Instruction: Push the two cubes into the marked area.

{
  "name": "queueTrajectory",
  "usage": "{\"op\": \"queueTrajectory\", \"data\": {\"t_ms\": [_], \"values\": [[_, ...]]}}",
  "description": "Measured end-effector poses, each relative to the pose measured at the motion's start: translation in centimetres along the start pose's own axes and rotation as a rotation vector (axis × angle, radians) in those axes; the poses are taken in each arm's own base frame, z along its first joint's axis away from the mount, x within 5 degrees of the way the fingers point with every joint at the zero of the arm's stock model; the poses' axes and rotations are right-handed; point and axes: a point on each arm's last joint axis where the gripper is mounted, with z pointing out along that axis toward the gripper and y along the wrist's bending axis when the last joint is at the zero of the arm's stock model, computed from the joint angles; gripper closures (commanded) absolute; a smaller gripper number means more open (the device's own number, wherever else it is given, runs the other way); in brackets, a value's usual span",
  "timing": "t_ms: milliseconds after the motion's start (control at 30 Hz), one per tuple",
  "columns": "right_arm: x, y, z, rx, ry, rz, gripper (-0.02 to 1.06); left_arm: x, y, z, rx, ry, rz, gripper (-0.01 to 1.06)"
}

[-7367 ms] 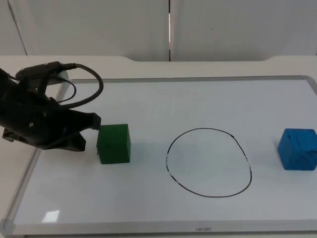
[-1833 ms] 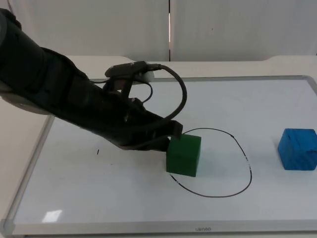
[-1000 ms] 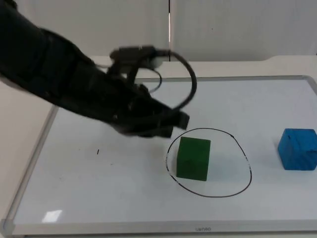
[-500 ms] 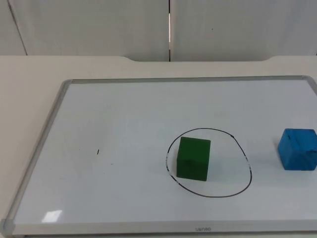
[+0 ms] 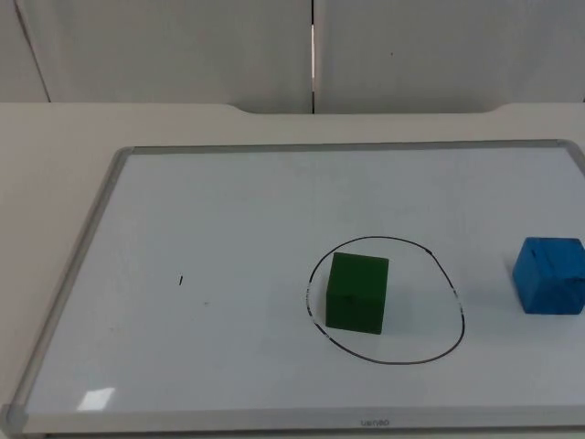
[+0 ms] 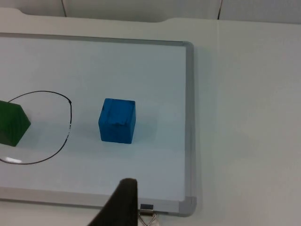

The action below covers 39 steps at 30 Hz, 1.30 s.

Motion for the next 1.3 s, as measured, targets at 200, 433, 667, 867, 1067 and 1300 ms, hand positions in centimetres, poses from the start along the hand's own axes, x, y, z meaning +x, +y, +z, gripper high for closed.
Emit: {"op": "queueTrajectory", "data": {"t_ms": [200, 433, 667, 867, 1067, 1300], "values": [[0.0, 0.0, 0.0, 0.000, 0.000, 0.000, -0.01, 2.8, -0.4, -1.2, -0.003, 0.011, -0.005, 1.05], [0.0, 0.0, 0.0, 0.000, 0.000, 0.000, -0.01, 6.2, -1.1, -3.2, -0.003, 0.028, 0.010, 1.05], [0.0, 0.0, 0.0, 0.000, 0.000, 0.000, -0.01, 7.6, -1.3, -6.5, -0.070, 0.011, -0.016, 1.05], [0.0, 0.0, 0.0, 0.000, 0.000, 0.000, -0.01, 9.5, -1.1, -8.7, -0.158, 0.003, -0.058, 1.05], [0.0, 0.0, 0.0, 0.000, 0.000, 0.000, -0.01, 12.5, -1.3, -9.5, -0.179, 0.008, -0.106, 1.05], [0.0, 0.0, 0.0, 0.000, 0.000, 0.000, 0.05, 13.8, -1.6, -11.3, -0.194, -0.072, -0.101, 1.05]]}}
